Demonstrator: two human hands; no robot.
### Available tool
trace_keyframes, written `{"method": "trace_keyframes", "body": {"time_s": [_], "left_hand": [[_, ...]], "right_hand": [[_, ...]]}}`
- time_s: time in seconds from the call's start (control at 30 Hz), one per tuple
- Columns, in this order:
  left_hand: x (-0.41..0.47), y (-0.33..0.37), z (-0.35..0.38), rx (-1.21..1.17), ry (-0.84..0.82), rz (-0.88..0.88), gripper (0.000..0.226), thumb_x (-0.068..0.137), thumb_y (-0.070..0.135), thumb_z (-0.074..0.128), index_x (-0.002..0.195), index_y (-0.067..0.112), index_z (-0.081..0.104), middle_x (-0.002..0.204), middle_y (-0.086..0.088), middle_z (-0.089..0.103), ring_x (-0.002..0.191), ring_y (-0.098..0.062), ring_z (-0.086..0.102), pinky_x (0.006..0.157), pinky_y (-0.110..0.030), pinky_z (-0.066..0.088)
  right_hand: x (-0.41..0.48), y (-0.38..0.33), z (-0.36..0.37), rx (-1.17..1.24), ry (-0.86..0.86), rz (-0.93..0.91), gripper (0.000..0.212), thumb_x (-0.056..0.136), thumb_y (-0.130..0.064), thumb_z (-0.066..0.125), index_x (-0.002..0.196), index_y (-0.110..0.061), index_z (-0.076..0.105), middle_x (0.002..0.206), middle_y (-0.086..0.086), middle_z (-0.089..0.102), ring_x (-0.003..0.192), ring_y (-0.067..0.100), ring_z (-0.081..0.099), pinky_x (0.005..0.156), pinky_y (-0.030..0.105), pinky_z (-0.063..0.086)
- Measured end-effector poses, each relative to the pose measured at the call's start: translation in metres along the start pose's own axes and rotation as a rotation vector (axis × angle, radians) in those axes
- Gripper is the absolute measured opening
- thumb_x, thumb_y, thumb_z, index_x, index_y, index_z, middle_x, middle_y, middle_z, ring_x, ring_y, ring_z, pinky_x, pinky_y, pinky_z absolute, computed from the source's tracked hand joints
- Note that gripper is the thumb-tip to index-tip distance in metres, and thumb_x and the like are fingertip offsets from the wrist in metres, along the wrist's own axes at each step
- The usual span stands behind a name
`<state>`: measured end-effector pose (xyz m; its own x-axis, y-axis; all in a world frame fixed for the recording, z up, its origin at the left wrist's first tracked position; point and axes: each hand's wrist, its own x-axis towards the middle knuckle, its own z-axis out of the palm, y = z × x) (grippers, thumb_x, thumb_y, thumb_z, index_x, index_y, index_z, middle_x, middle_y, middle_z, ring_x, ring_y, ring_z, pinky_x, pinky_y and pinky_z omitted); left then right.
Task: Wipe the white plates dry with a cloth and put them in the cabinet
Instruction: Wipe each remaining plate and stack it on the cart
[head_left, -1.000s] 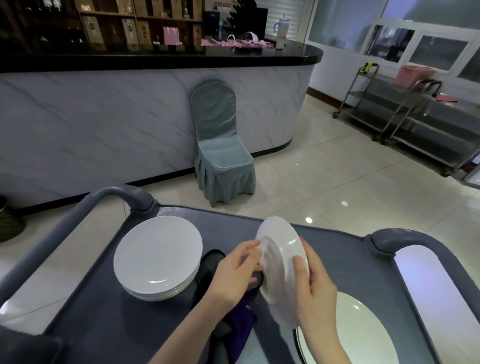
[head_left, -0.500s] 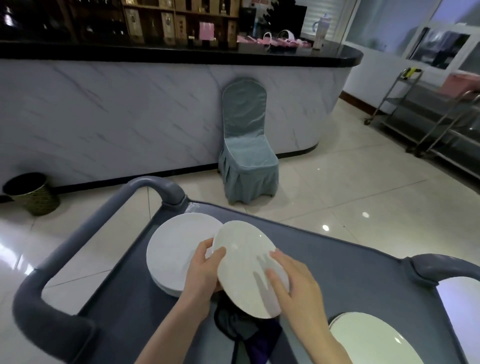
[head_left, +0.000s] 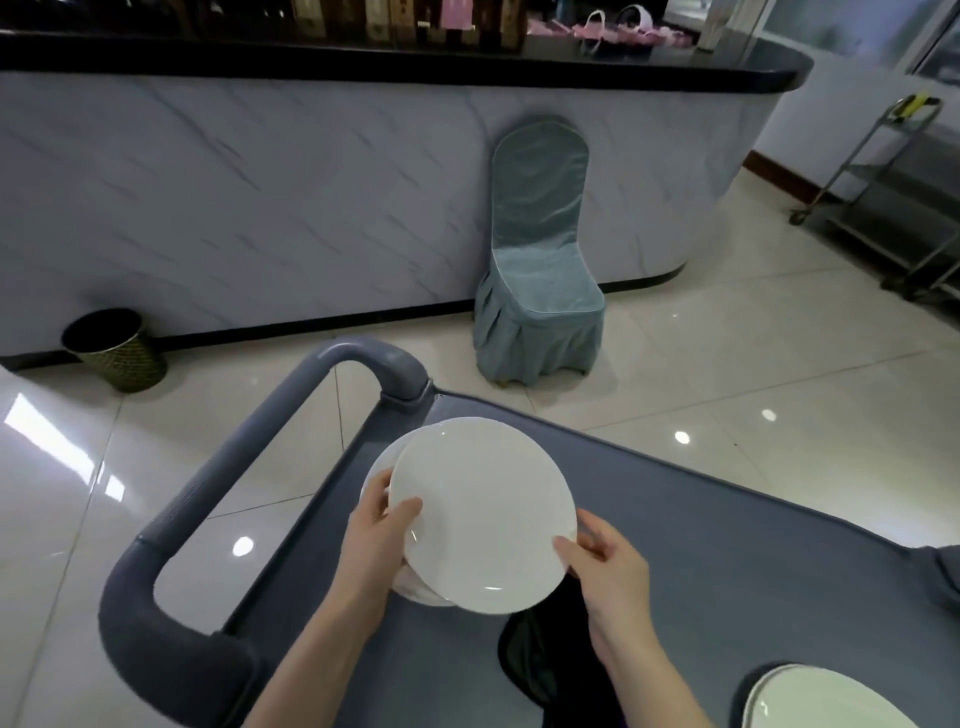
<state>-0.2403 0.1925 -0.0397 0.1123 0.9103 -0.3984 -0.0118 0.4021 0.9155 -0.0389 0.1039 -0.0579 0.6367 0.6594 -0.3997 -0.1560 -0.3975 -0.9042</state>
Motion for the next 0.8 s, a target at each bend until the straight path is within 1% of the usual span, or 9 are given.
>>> {"method": "trace_keyframes", "body": {"time_s": [0.07, 0.1, 0.17, 0.23, 0.33, 0.47, 0.6, 0.7, 0.8], "left_hand": [[0.008, 0.006, -0.013, 0.119, 0.035, 0.058, 0.037, 0.069, 0.023, 0.060, 0.104, 0.030, 0.067, 0.107, 0.000, 0.065, 0.102, -0.021, 0.061, 0.080, -0.034, 0.050], [0.014, 0.008, -0.019, 0.181, 0.047, 0.075, 0.034, 0.068, 0.023, 0.059, 0.100, 0.028, 0.069, 0.105, -0.002, 0.065, 0.100, -0.021, 0.061, 0.079, -0.033, 0.050], [0.025, 0.008, -0.031, 0.304, 0.034, 0.096, 0.028, 0.077, 0.012, 0.061, 0.098, 0.025, 0.072, 0.103, -0.005, 0.067, 0.097, -0.023, 0.063, 0.082, -0.035, 0.053], [0.033, 0.006, -0.039, 0.408, 0.027, 0.130, 0.033, 0.080, 0.001, 0.059, 0.097, 0.026, 0.074, 0.096, -0.005, 0.069, 0.092, -0.022, 0.065, 0.082, -0.036, 0.054], [0.042, 0.005, -0.044, 0.517, 0.061, 0.195, 0.038, 0.080, -0.001, 0.062, 0.104, 0.025, 0.074, 0.093, -0.003, 0.070, 0.087, -0.020, 0.064, 0.084, -0.035, 0.054], [0.045, -0.001, -0.043, 0.610, 0.120, 0.268, 0.037, 0.080, 0.000, 0.067, 0.107, 0.023, 0.073, 0.090, -0.004, 0.061, 0.082, -0.016, 0.060, 0.075, -0.015, 0.044], [0.048, -0.006, -0.042, 0.625, 0.149, 0.271, 0.039, 0.083, 0.002, 0.067, 0.117, 0.022, 0.071, 0.097, -0.001, 0.050, 0.083, -0.014, 0.057, 0.074, -0.010, 0.038], [0.047, -0.008, -0.041, 0.656, 0.158, 0.281, 0.036, 0.085, 0.002, 0.066, 0.115, 0.021, 0.071, 0.095, 0.006, 0.046, 0.084, -0.012, 0.055, 0.073, -0.009, 0.037], [0.046, -0.012, -0.040, 0.721, 0.175, 0.298, 0.024, 0.086, 0.004, 0.065, 0.106, 0.015, 0.070, 0.093, 0.010, 0.044, 0.084, -0.011, 0.053, 0.070, -0.012, 0.037]], "right_hand": [[0.004, 0.002, 0.011, -0.026, 0.009, -0.001, 0.036, 0.082, 0.003, 0.071, 0.105, -0.024, 0.075, 0.091, -0.005, 0.078, 0.089, 0.017, 0.073, 0.084, 0.038, 0.058], [0.007, 0.003, 0.015, -0.044, 0.010, -0.009, 0.036, 0.082, 0.003, 0.071, 0.103, -0.025, 0.076, 0.089, -0.006, 0.078, 0.089, 0.016, 0.073, 0.082, 0.035, 0.058], [0.011, 0.003, 0.022, -0.084, 0.008, -0.035, 0.036, 0.081, 0.002, 0.071, 0.100, -0.027, 0.077, 0.086, -0.008, 0.077, 0.087, 0.016, 0.072, 0.077, 0.030, 0.056], [0.014, 0.003, 0.030, -0.125, 0.003, -0.059, 0.036, 0.081, 0.002, 0.070, 0.099, -0.028, 0.077, 0.082, -0.007, 0.076, 0.086, 0.018, 0.071, 0.074, 0.028, 0.055], [0.018, 0.004, 0.040, -0.171, 0.010, -0.077, 0.036, 0.083, 0.001, 0.070, 0.107, -0.026, 0.076, 0.088, 0.000, 0.074, 0.087, 0.020, 0.069, 0.077, 0.030, 0.055], [0.021, 0.004, 0.045, -0.227, 0.030, -0.126, 0.039, 0.085, -0.003, 0.070, 0.115, -0.028, 0.074, 0.099, 0.009, 0.068, 0.087, 0.020, 0.065, 0.084, 0.035, 0.054], [0.021, 0.004, 0.047, -0.275, 0.059, -0.171, 0.036, 0.085, -0.005, 0.069, 0.109, -0.032, 0.073, 0.094, 0.003, 0.059, 0.076, 0.008, 0.060, 0.068, 0.011, 0.042], [0.020, 0.006, 0.047, -0.303, 0.068, -0.182, 0.038, 0.085, -0.005, 0.071, 0.109, -0.034, 0.072, 0.094, 0.000, 0.056, 0.075, 0.004, 0.059, 0.065, 0.006, 0.041], [0.022, 0.009, 0.047, -0.324, 0.060, -0.189, 0.039, 0.085, -0.007, 0.071, 0.112, -0.034, 0.072, 0.095, 0.001, 0.055, 0.075, 0.005, 0.059, 0.066, 0.008, 0.040]]}}
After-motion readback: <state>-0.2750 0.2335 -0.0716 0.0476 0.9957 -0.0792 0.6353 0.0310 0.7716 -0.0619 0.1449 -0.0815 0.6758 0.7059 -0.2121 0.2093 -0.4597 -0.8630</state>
